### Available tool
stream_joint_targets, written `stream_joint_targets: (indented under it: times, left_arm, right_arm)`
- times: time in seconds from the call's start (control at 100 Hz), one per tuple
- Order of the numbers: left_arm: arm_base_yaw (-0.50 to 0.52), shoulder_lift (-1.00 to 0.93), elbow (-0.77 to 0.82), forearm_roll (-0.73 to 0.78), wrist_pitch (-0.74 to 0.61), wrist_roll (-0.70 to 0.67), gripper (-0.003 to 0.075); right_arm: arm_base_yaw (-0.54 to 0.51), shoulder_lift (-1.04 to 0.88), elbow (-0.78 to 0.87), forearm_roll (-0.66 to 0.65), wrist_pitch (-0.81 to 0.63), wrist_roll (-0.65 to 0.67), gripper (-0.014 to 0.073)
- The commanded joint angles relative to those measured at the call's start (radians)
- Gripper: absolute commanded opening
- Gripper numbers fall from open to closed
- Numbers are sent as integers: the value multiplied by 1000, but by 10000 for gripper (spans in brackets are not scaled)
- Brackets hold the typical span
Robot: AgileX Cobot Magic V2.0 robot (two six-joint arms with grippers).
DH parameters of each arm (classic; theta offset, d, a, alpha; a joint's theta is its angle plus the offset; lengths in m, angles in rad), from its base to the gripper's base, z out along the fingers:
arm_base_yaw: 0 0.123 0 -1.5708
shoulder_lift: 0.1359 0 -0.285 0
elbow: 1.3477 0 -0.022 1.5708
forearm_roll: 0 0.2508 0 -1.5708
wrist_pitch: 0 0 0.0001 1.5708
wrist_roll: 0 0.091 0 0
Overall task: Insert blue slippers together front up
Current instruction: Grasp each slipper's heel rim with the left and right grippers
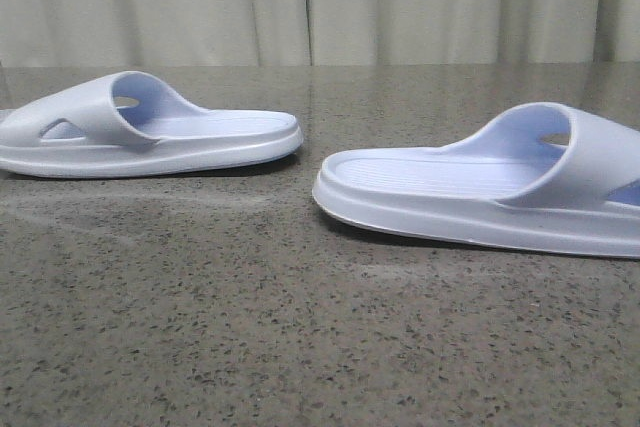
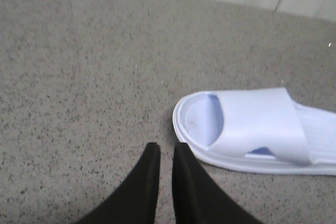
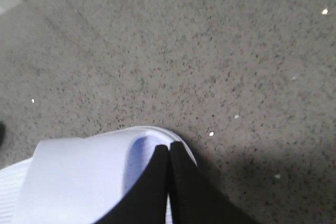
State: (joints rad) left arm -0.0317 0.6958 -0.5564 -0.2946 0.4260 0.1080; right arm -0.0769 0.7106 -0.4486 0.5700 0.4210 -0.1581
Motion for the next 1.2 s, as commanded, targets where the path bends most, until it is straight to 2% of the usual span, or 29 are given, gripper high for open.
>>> stream_joint_targets:
  times: [0.0,0.07,0.15,0.26,0.36,0.44,0.51,0.93,1.07,1.19]
  left_arm:
    - [-9,49,-50,-2,-1,10,17]
    - [-9,64,-50,-20,8,42,18]
    - [-9,64,-50,-58,4,77,36]
    - [-9,64,-50,-109,-3,115,138]
    - [-9,64,-50,-114,-3,115,261]
    - [-9,64,-50,-142,-3,115,353]
    - [-9,64,-50,-158,-3,115,391]
    - [-9,64,-50,-188,17,129,391]
    - [-9,64,-50,-188,19,131,391]
    - [-9,64,-50,-195,21,131,391]
  right_arm:
    - [-7,39,-60,-1,12,-40,-78]
    - [-7,41,-70,-1,55,-67,-62]
    - [-7,41,-72,-1,77,-69,19]
    - [-7,41,-72,-1,83,-69,195]
    - [-7,45,-72,-1,91,-69,288]
    - [-7,64,-72,-1,94,-69,290]
    - [-7,91,-72,-1,102,-69,289]
    - [-7,241,-82,10,72,-95,288]
    - [-7,277,-82,70,118,-174,288]
    - [-7,306,-86,190,168,-313,280]
